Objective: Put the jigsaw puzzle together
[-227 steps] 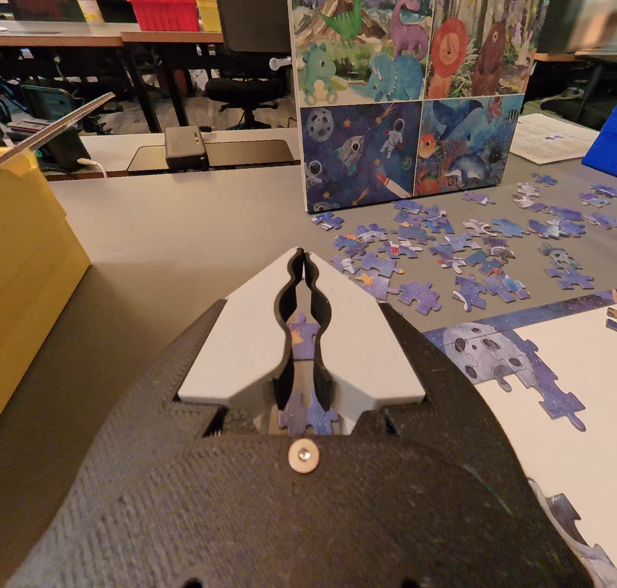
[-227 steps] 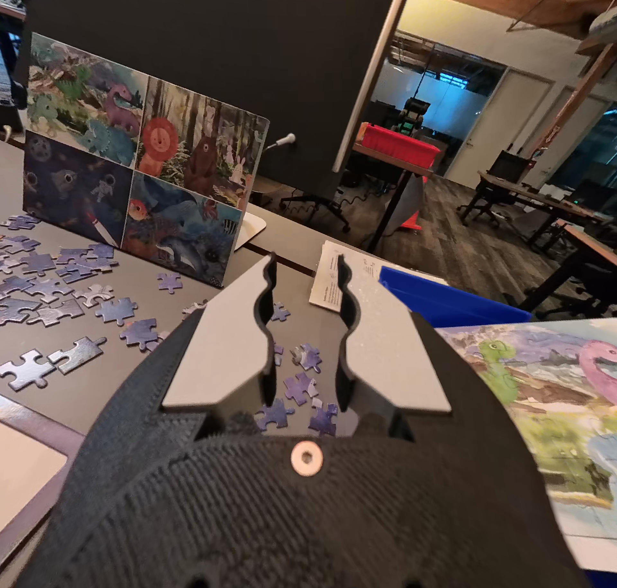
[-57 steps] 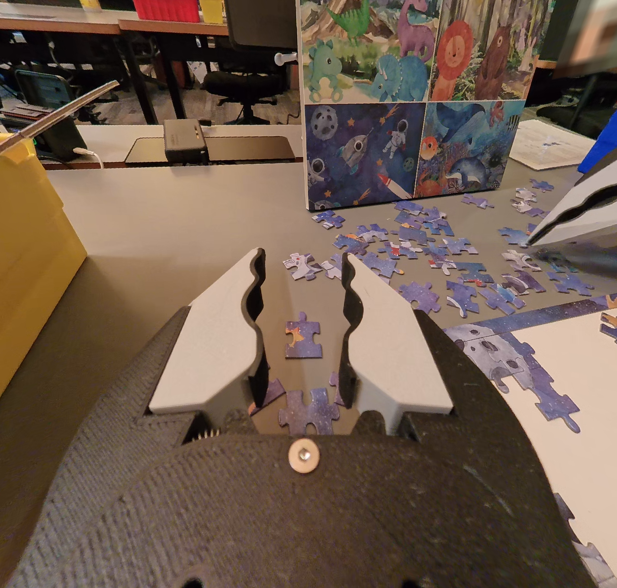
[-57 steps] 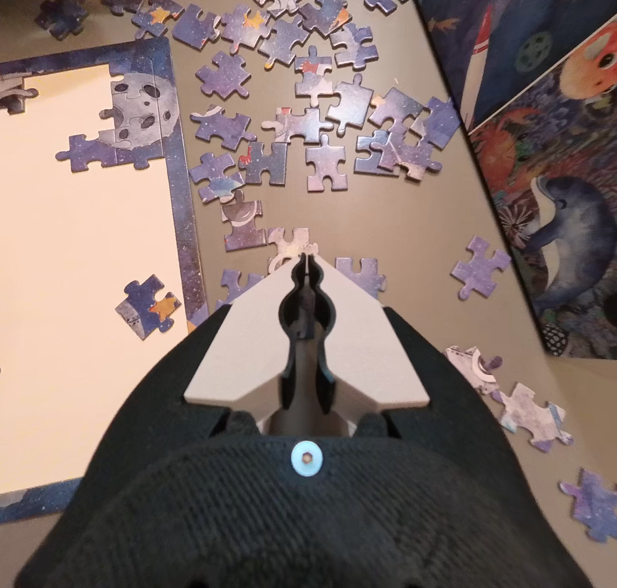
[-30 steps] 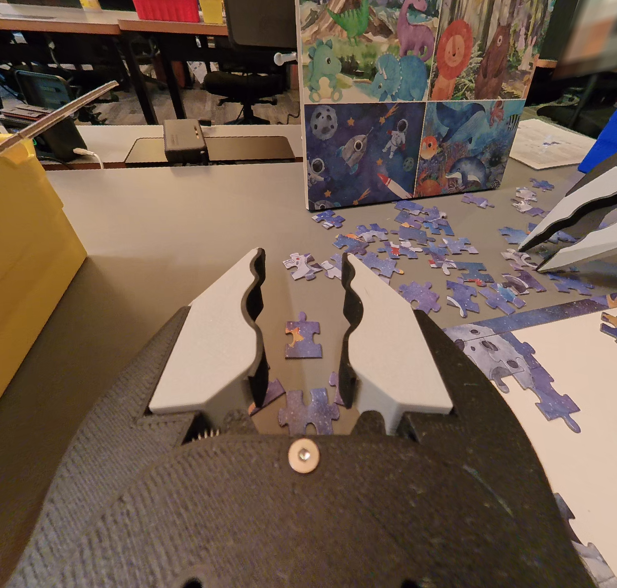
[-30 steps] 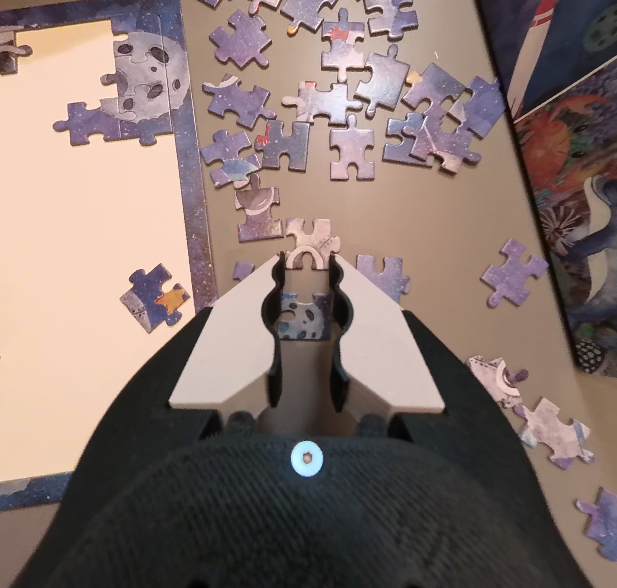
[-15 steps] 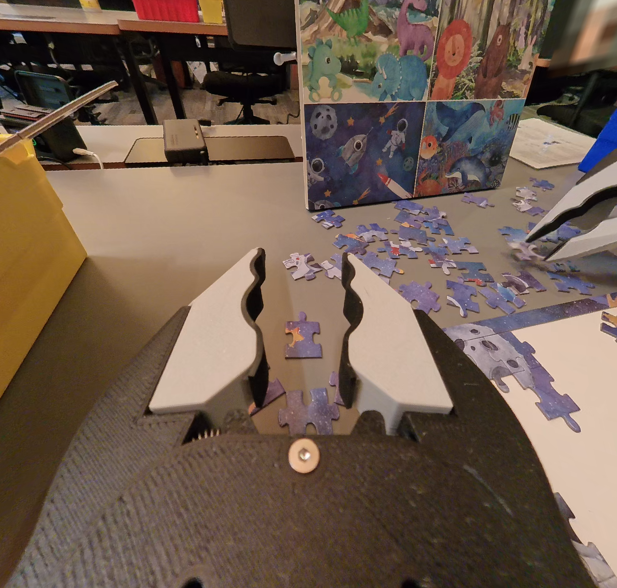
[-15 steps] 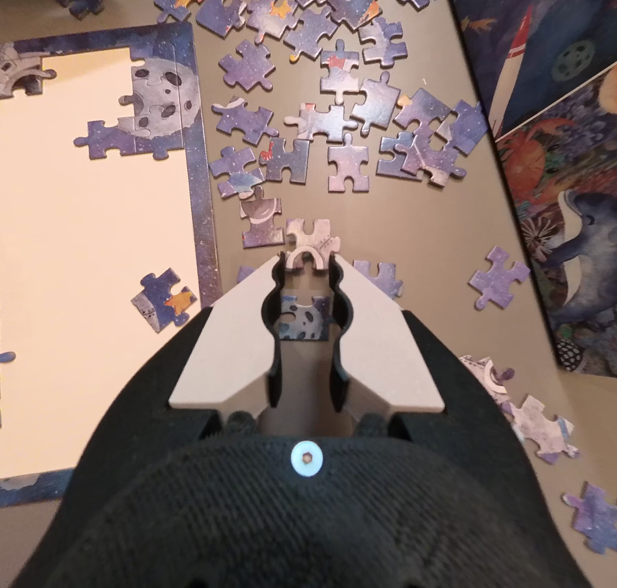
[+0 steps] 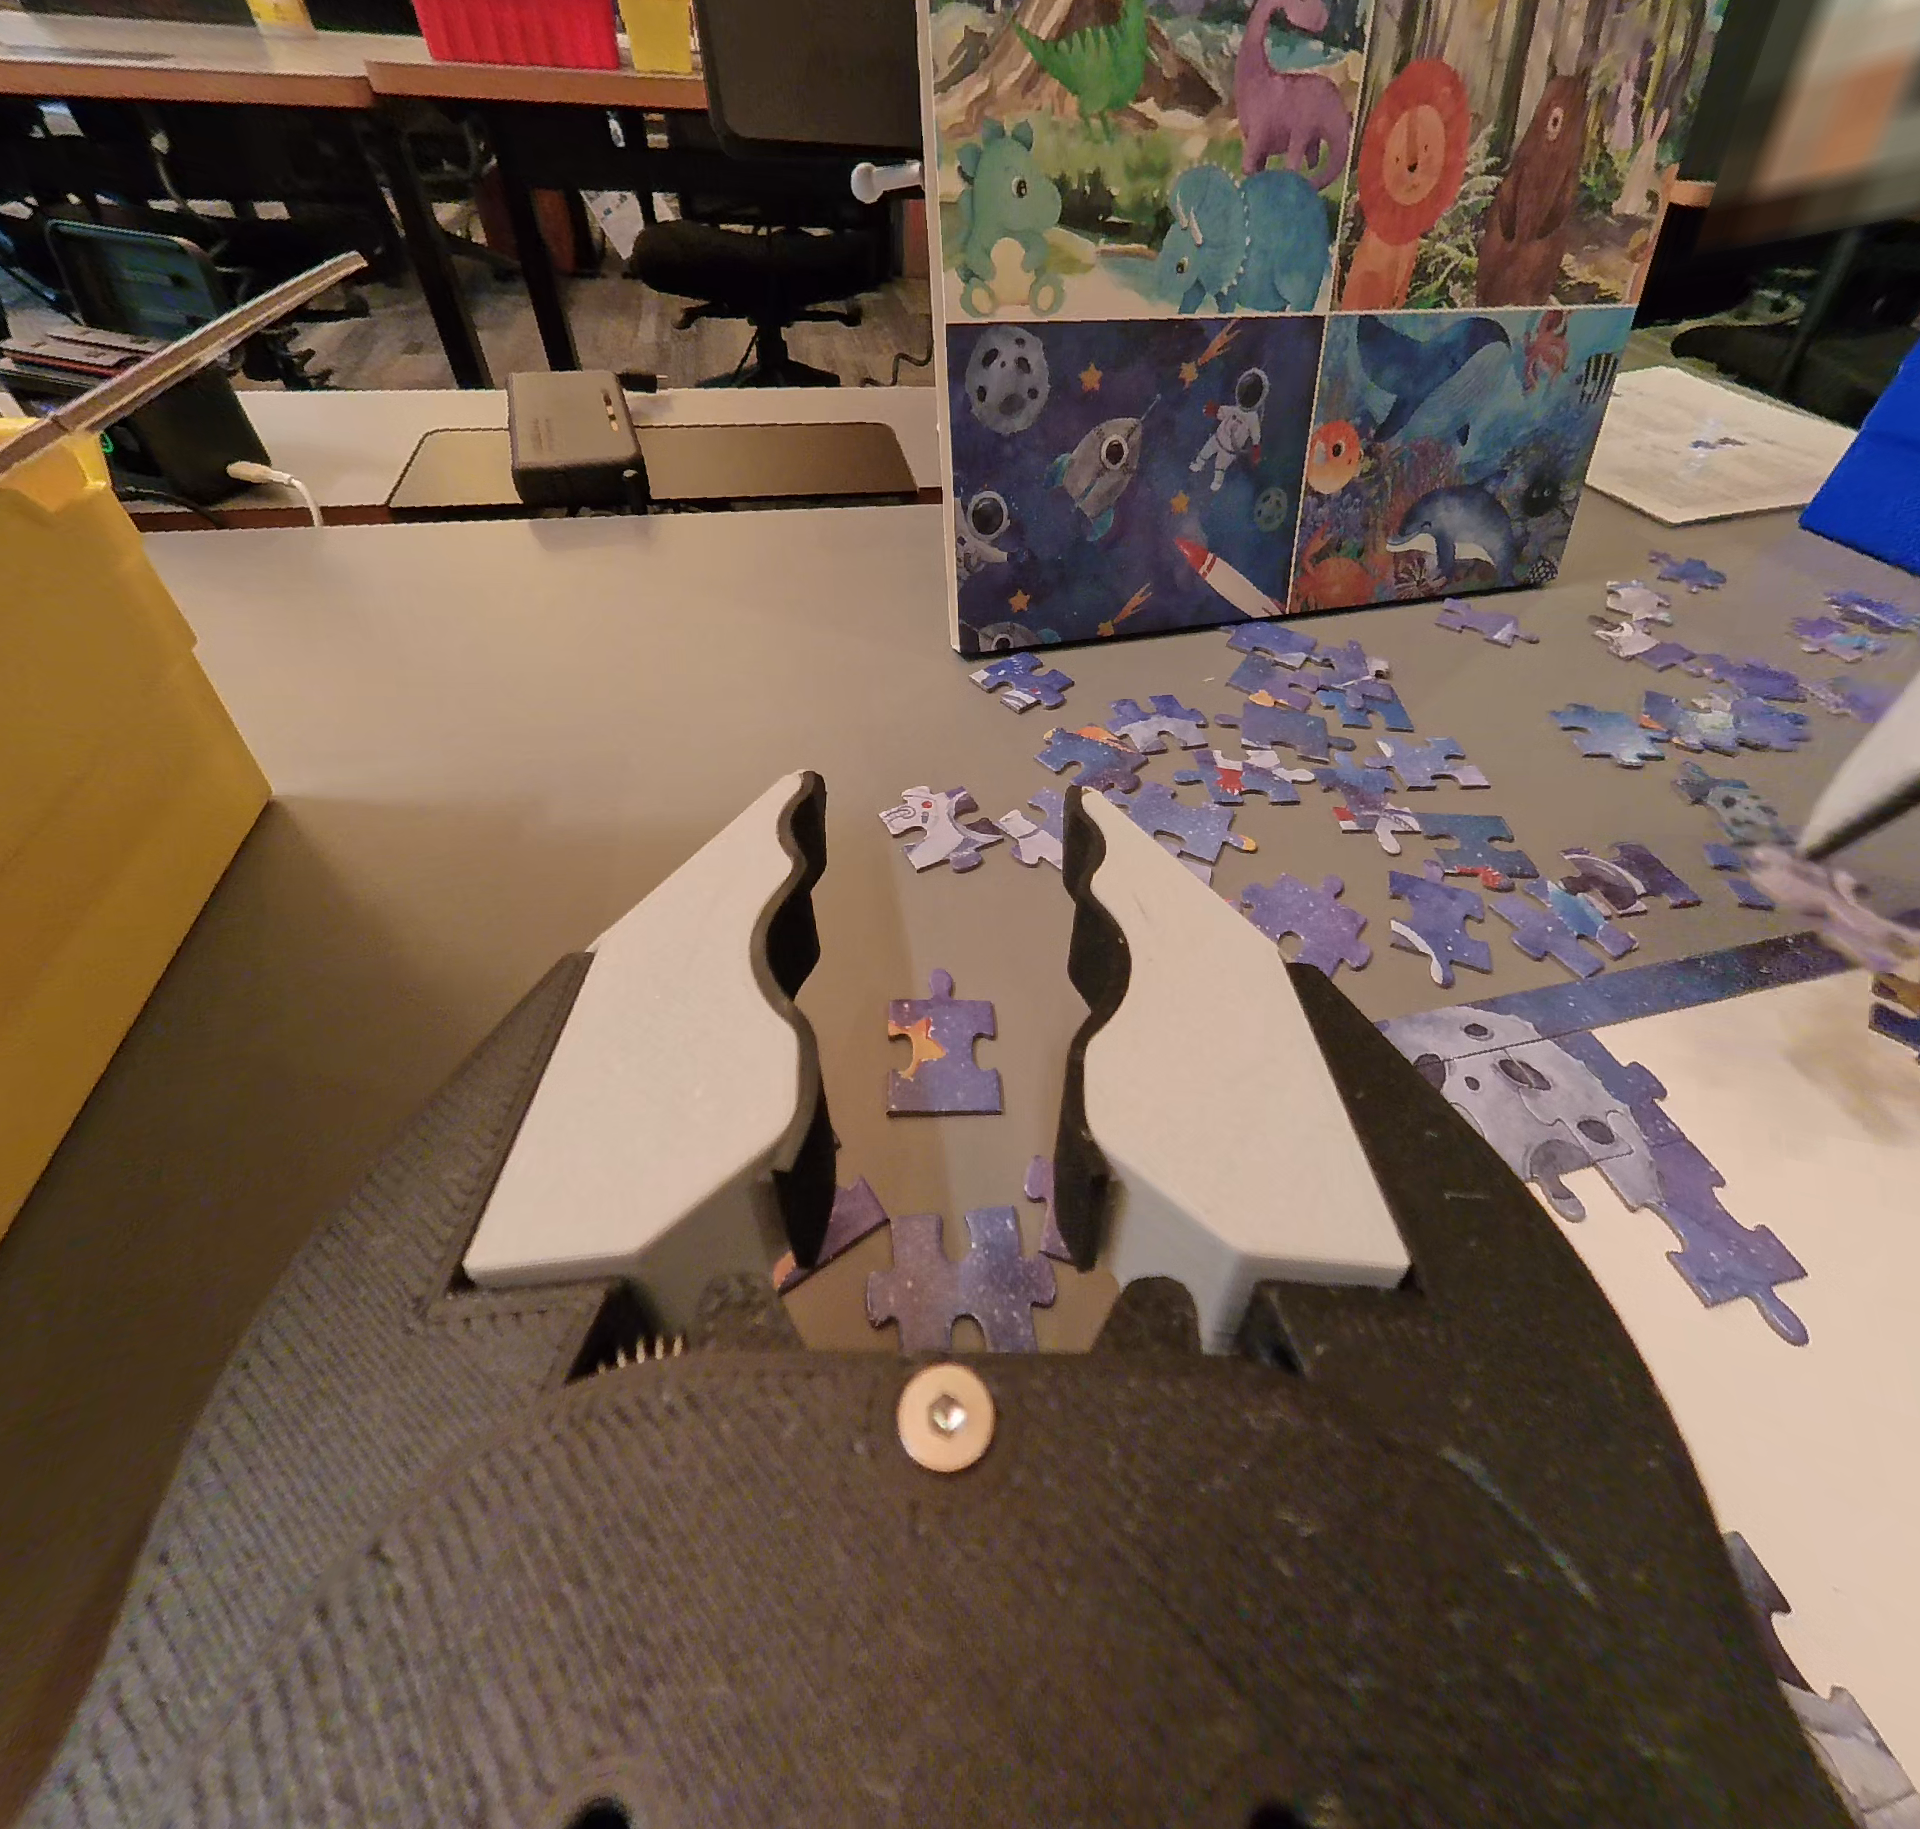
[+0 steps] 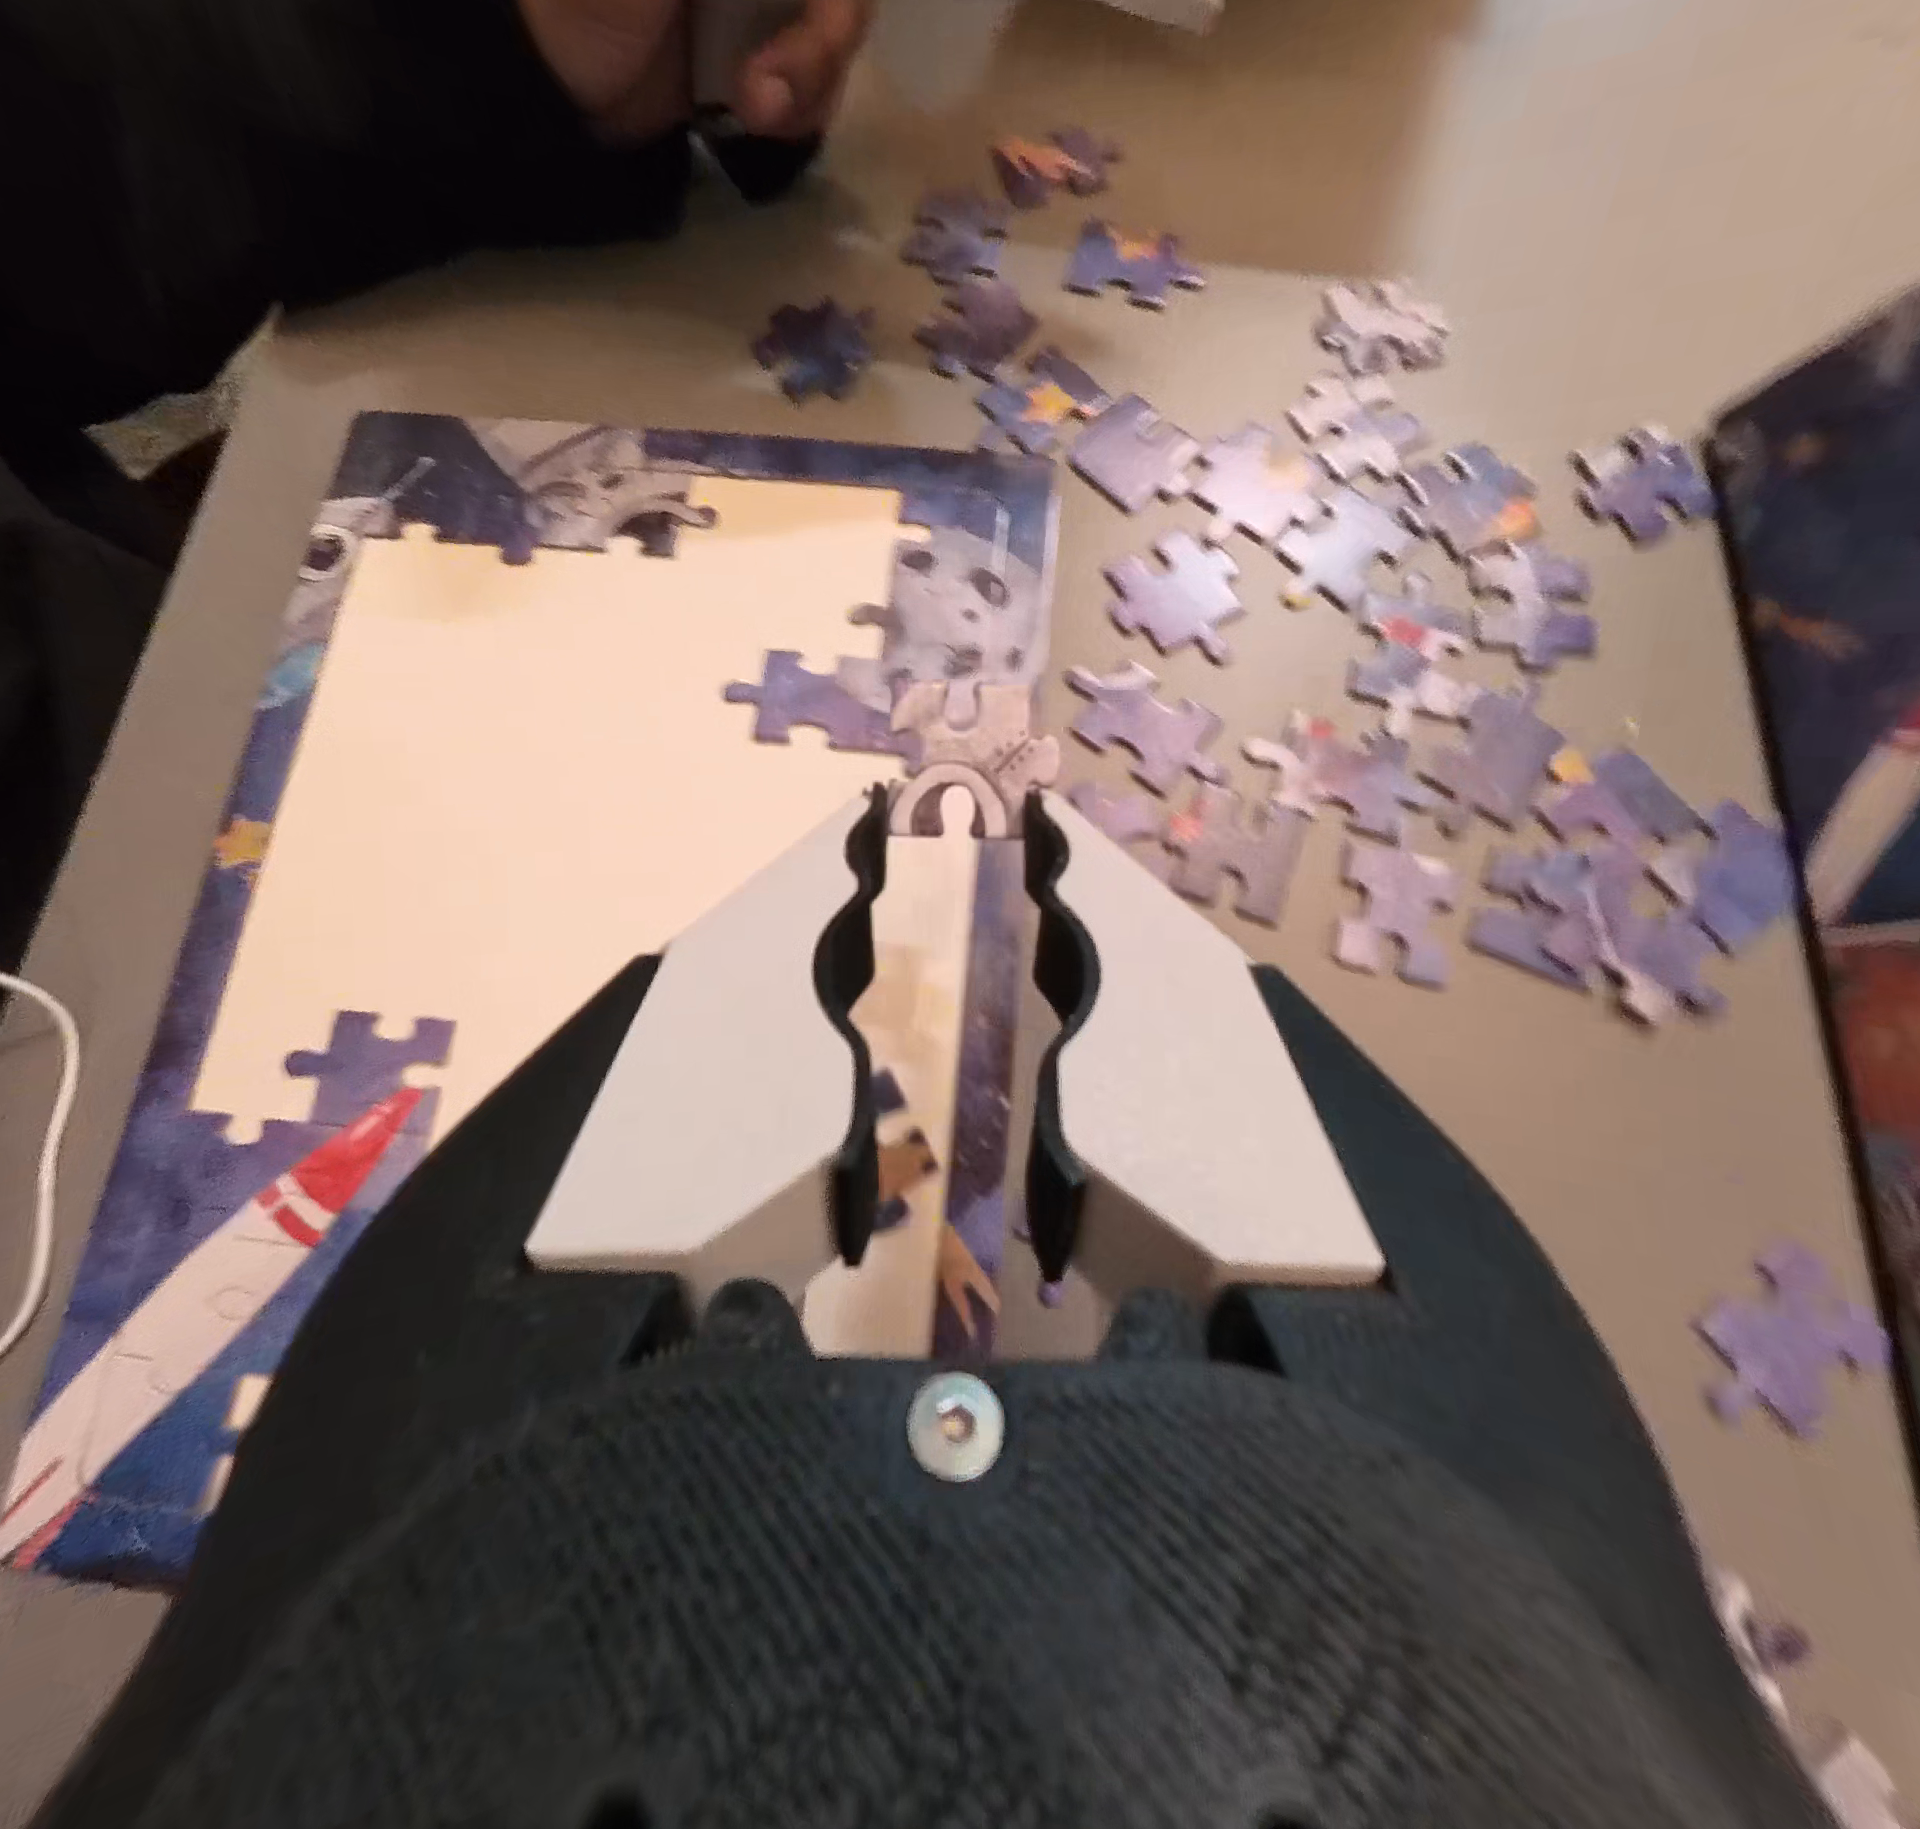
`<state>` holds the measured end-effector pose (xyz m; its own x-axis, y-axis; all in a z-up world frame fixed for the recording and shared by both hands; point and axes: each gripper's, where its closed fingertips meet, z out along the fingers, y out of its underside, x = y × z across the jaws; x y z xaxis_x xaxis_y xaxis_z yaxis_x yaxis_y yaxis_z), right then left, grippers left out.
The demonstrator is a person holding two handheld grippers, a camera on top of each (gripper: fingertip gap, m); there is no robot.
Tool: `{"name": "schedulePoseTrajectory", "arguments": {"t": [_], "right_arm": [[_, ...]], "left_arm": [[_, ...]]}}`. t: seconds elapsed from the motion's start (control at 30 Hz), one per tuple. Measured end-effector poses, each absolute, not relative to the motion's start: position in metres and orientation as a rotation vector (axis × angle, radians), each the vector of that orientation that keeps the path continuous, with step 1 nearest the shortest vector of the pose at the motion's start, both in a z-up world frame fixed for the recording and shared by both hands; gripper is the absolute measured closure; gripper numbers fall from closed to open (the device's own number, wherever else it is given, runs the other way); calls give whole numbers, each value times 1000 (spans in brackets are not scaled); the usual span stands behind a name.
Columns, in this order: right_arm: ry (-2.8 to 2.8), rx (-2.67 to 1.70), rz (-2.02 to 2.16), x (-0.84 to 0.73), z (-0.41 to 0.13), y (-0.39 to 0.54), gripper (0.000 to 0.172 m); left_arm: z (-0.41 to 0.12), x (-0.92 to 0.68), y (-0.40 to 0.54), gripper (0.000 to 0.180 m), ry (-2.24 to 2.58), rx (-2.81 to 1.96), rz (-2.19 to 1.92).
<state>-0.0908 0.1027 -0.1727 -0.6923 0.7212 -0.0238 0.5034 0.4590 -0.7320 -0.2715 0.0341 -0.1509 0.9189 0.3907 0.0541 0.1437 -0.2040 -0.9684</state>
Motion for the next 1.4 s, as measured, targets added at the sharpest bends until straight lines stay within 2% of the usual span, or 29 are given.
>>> {"name": "schedulePoseTrajectory", "arguments": {"t": [0.2,0.43,0.83,1.4], "right_arm": [[-2555,-878,1174,-80,-177,34,147],[-2731,-762,1158,-63,-205,-12,147],[-2752,-773,1015,-66,-224,-1,147],[-2744,-782,977,-67,-224,4,146]], "left_arm": [[-151,-271,34,136,-402,-1777,235],[-151,-271,34,136,-400,-1776,237],[-151,-271,34,136,-397,-1778,239],[-150,-271,34,136,-395,-1778,241]]}}
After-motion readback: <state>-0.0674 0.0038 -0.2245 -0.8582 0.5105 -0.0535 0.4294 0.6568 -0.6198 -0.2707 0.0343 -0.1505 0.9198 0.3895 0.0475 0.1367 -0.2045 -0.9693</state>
